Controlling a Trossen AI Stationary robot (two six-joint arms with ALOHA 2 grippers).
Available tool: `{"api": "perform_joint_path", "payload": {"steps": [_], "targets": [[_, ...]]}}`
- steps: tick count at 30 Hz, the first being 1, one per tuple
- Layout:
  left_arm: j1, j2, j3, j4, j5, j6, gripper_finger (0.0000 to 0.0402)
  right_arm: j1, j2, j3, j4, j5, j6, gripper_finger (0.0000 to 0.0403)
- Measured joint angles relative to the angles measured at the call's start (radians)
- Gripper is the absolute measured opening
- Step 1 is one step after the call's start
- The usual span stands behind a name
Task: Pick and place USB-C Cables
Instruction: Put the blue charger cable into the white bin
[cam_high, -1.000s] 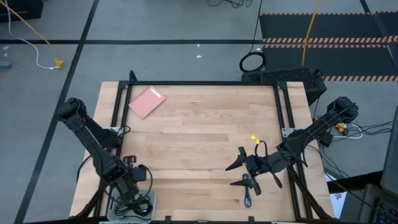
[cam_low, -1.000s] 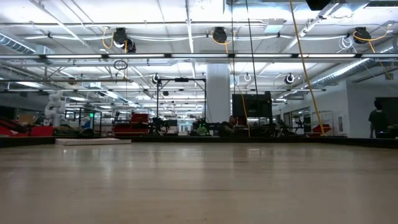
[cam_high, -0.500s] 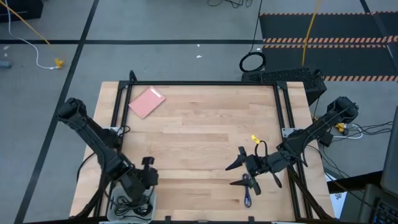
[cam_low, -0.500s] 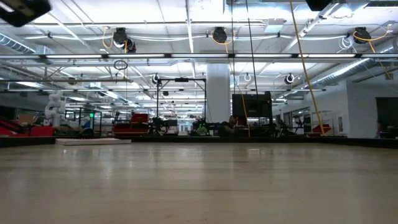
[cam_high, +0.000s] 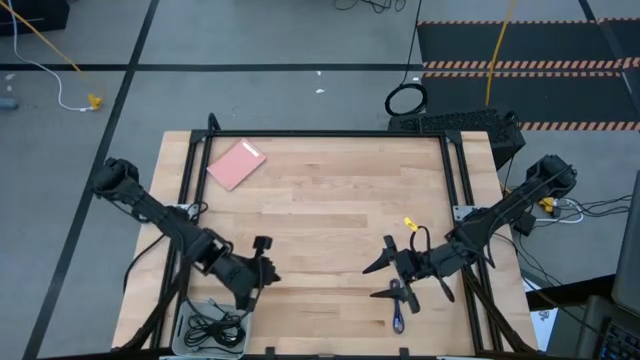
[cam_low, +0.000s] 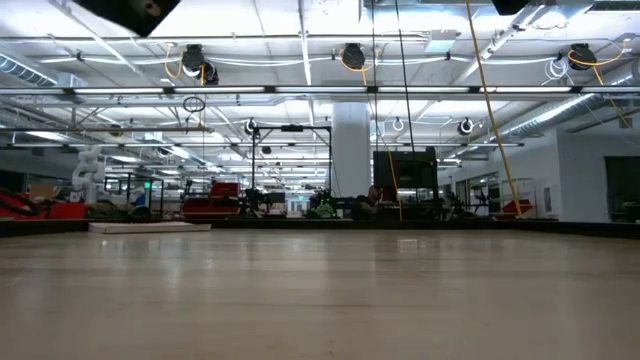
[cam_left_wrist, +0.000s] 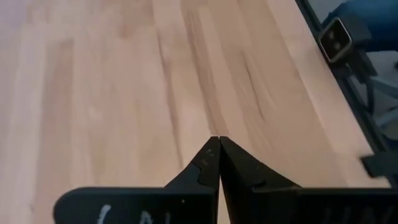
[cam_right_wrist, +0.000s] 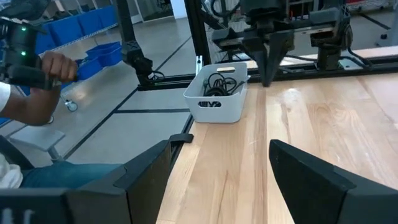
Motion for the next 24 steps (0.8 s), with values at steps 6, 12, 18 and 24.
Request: {"api": "perform_joint_path", "payload": {"steps": [6,12,18,24], "targets": [[0.048,-0.006,0.001,0.069,-0.021,0.088,0.0009,-0.001,-0.019,0.084,-0.201,-0.001,-0.042,0.0267],[0.092,-0.029,0.003,0.135,-0.062,0.198,0.0018,-0.001,-0.019,0.29,-0.565,0.0,-0.028,0.0267],[0.125,-0.047,0.001,0.123,-0.062,0.229,0.0004,-0.001,-0.019,0.463,-0.85,-0.003,0.024,0.0267],[0.154,-0.05,0.002,0.134,-0.061,0.244,0.0022,-0.001,-0.019,0.569,-1.024,-0.021,0.032,0.0267]]}}
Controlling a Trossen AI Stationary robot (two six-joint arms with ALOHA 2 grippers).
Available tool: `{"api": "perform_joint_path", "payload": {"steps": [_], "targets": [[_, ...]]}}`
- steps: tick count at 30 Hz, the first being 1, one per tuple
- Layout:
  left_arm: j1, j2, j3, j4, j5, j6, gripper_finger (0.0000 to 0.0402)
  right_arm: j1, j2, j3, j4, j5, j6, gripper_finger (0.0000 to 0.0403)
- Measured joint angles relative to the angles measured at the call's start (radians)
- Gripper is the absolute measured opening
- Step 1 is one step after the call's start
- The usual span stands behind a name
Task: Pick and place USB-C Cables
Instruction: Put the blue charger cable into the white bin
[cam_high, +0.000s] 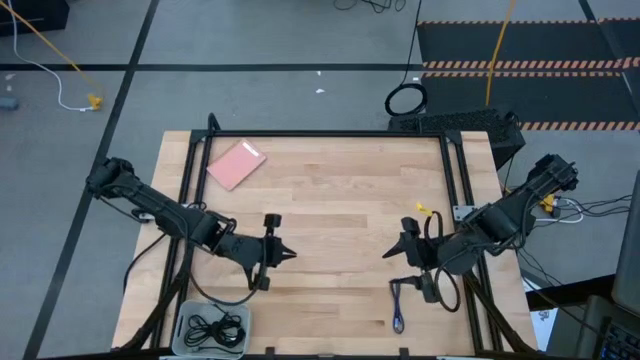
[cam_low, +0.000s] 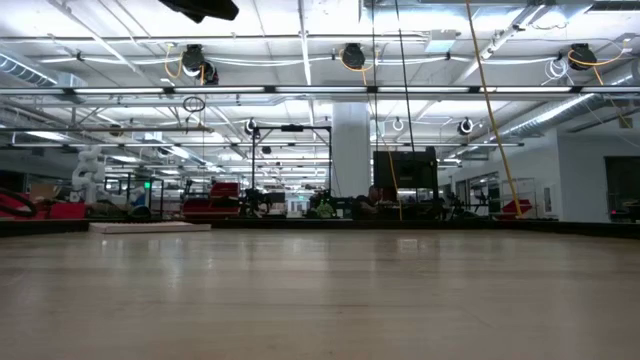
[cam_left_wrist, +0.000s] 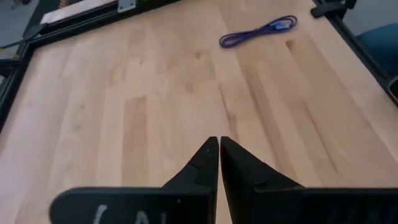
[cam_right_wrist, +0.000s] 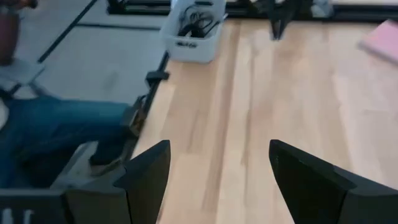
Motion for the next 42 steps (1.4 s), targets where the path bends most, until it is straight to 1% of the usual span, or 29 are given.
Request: {"api": "perform_joint_path", "payload": {"steps": [3,6,9,12,16,21,25,29,33,39,42], "targets": [[0.01,0.0,0.0,0.02,0.0,-0.001,0.0027,-0.001,0.0,0.038,-0.069,-0.035,0.006,0.0267],[0.016,0.0,0.0,0.052,0.0,0.001,0.0023,-0.001,0.0,0.062,-0.129,-0.06,0.007,0.0263],[0.022,0.0,0.0,0.083,0.0,0.003,0.0014,-0.001,0.0,0.068,-0.191,-0.065,0.007,0.0245],[0.025,0.0,0.0,0.107,0.0,0.007,0.0006,-0.001,0.0,0.068,-0.235,-0.066,0.007,0.021],[0.025,0.0,0.0,0.113,0.0,0.004,0.0004,-0.001,0.0,0.068,-0.266,-0.066,-0.005,0.015],[0.025,0.0,0.0,0.128,0.0,0.003,0.0023,-0.002,0.0,0.068,-0.321,-0.108,-0.013,0.008],[0.025,0.0,0.0,0.131,0.0,0.002,0.0029,-0.002,0.0,0.068,-0.329,-0.139,-0.013,0.0038],[0.025,0.0,0.0,0.133,0.0,0.0,0.003,-0.002,0.007,0.068,-0.332,-0.162,-0.006,0.0008],[0.025,0.0,0.0,0.165,0.0,0.0,0.003,-0.023,0.038,0.069,-0.341,-0.203,-0.012,0.0003],[0.025,0.0,0.0,0.193,0.0,0.0,0.003,-0.081,0.108,0.069,-0.404,-0.317,-0.01,0.0001],[0.025,0.0,0.0,0.197,0.0,0.0,0.003,-0.1,0.146,0.069,-0.445,-0.333,0.005,0.0001]]}}
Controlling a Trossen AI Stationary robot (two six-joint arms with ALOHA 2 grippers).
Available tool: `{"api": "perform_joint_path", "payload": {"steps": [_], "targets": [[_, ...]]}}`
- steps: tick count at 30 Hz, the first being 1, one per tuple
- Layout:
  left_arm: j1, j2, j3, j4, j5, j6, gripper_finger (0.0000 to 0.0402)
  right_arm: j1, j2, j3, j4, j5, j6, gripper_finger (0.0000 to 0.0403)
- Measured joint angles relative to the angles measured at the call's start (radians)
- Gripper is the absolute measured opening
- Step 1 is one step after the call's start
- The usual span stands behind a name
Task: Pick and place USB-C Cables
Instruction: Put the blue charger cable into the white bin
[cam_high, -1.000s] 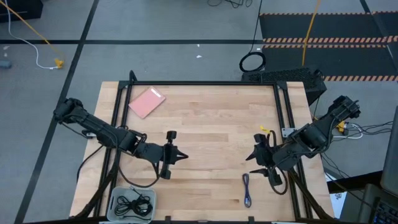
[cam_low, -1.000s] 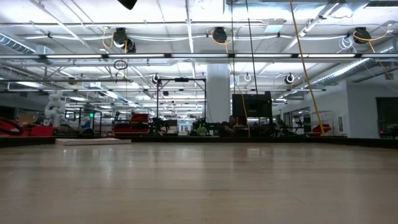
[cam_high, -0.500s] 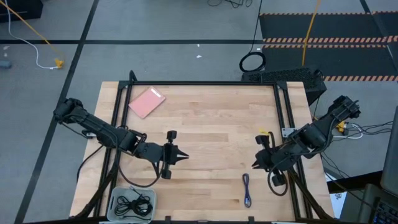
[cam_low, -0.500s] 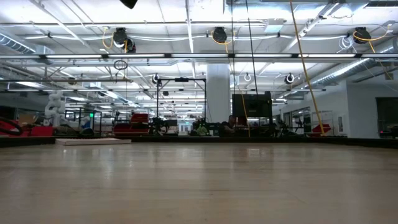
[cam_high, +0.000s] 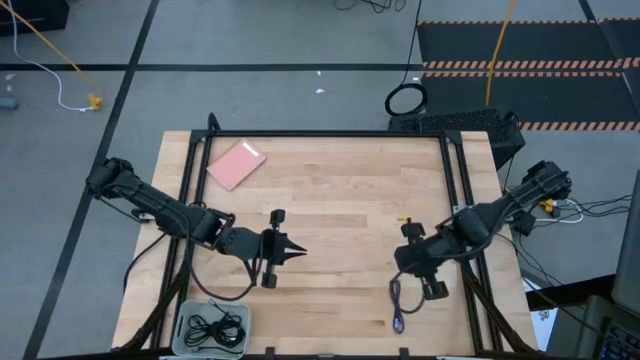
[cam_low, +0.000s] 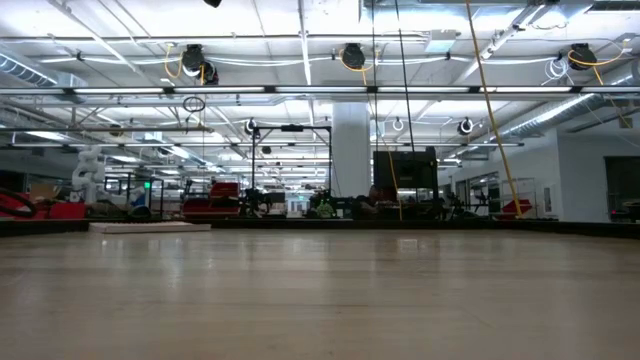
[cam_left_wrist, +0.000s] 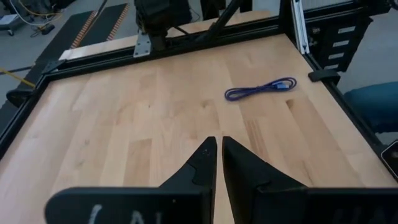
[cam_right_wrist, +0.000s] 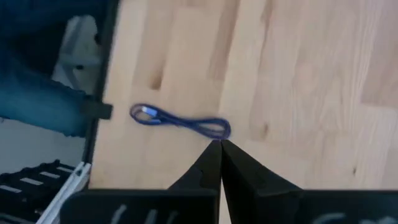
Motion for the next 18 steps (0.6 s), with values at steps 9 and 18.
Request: {"api": "perform_joint_path", "payload": {"steps": [9,18], "targets": [[0.0,0.0,0.0,0.016,0.0,-0.031,0.0031,-0.01,0.113,0.0,-0.045,-0.02,0.016,0.0],[0.0,0.018,-0.002,0.017,-0.003,-0.047,0.0031,0.022,0.211,0.0,-0.049,-0.019,0.038,0.0]]}}
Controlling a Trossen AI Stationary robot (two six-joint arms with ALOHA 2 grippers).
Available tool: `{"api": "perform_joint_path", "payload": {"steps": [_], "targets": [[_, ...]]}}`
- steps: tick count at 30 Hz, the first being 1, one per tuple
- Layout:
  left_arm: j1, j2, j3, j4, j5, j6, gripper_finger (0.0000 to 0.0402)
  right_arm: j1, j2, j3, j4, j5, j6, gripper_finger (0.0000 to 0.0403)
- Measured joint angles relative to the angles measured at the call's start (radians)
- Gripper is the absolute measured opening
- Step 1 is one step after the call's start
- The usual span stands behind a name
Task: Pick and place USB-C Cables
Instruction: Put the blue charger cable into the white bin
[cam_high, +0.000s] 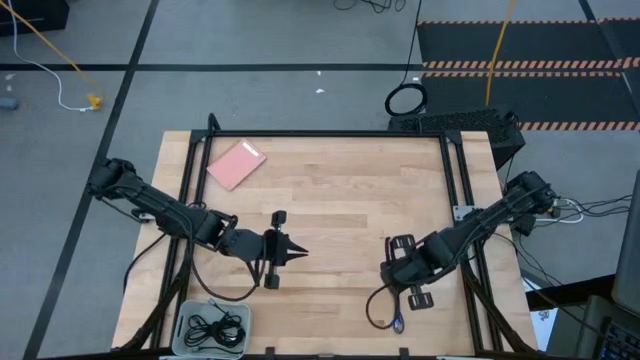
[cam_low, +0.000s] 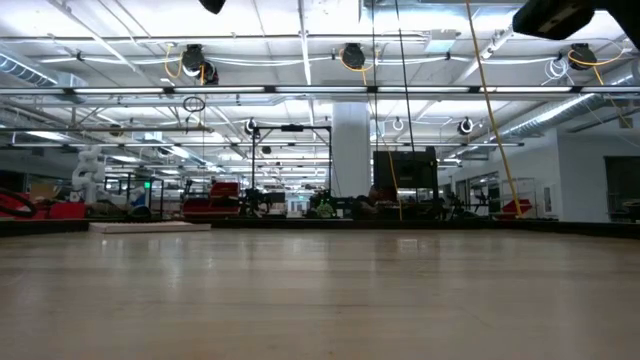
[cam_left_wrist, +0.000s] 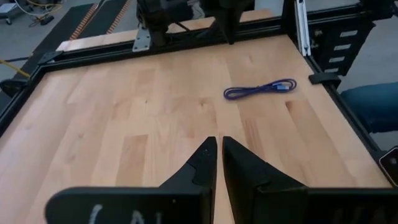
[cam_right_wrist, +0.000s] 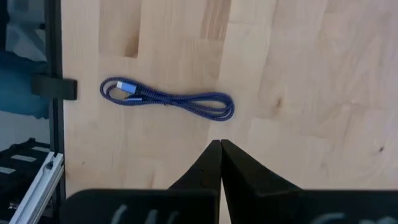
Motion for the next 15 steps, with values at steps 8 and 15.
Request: {"api": "perform_joint_path", "payload": {"steps": [8,15], "targets": [[0.008,0.038,0.0,0.023,-0.006,-0.006,0.0031,0.075,0.026,0.0,0.008,0.008,0.038,0.0],[0.008,0.041,0.0,0.029,-0.006,-0.006,0.0031,0.149,0.026,0.0,0.008,0.009,0.047,0.0]]}}
